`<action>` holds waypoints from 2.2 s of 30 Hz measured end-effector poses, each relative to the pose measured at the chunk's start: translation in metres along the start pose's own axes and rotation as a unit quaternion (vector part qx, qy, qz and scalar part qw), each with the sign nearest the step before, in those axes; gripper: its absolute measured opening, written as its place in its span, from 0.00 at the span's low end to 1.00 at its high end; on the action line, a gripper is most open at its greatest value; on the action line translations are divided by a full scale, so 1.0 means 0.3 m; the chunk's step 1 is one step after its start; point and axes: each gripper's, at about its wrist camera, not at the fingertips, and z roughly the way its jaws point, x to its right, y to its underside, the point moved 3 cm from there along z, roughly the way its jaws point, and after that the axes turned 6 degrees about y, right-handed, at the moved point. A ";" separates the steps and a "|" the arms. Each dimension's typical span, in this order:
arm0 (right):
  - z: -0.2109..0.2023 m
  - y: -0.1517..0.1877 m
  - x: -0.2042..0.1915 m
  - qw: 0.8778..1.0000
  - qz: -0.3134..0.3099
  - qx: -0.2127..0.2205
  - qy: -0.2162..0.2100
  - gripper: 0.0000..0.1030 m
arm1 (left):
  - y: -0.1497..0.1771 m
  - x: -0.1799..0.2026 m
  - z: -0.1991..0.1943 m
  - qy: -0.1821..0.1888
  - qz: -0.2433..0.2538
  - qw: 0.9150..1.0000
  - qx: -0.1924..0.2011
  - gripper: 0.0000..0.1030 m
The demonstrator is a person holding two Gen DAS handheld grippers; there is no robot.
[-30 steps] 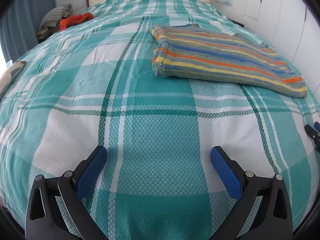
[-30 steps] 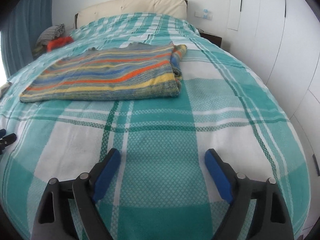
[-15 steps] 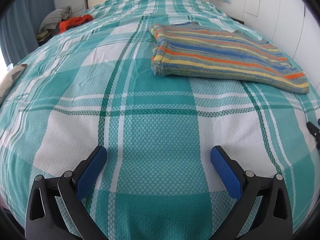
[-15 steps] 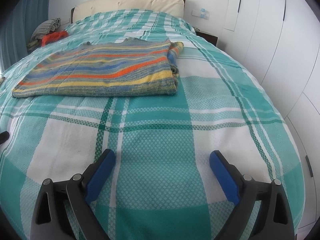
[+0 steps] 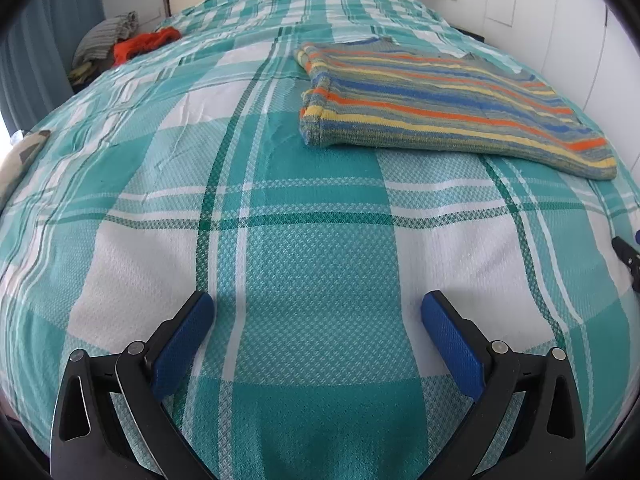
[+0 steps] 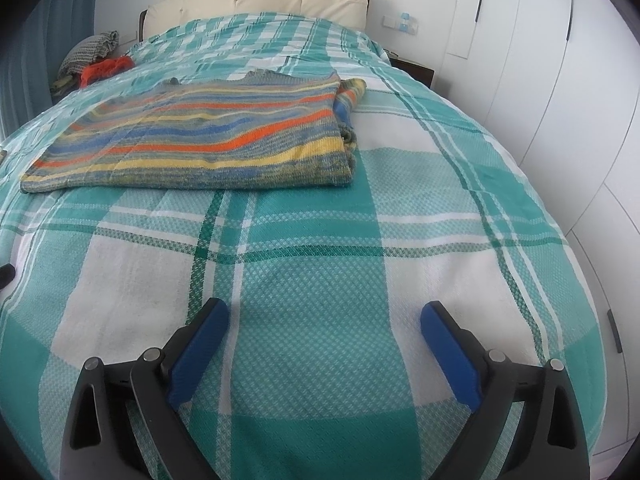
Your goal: Fold small clothes
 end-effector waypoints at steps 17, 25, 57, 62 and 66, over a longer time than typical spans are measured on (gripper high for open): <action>-0.003 0.008 0.008 1.000 0.011 0.003 -0.006 0.95 | -0.005 0.004 0.002 0.000 0.010 1.000 -0.021 0.99; -0.008 0.013 0.013 1.000 0.014 0.001 -0.008 0.96 | 0.012 0.009 -0.016 -0.001 0.022 1.000 0.010 0.99; 0.212 -0.452 0.469 0.936 0.156 -0.099 -0.299 0.75 | -0.337 1.078 0.184 0.147 0.233 0.961 0.022 0.11; 0.505 -0.613 0.304 0.914 0.161 -0.169 -0.333 0.69 | -0.339 1.071 0.158 0.171 0.215 0.961 0.026 0.09; 0.591 -0.733 0.164 0.915 0.160 -0.172 -0.328 0.14 | -0.365 1.013 0.139 0.199 0.172 0.964 0.023 0.09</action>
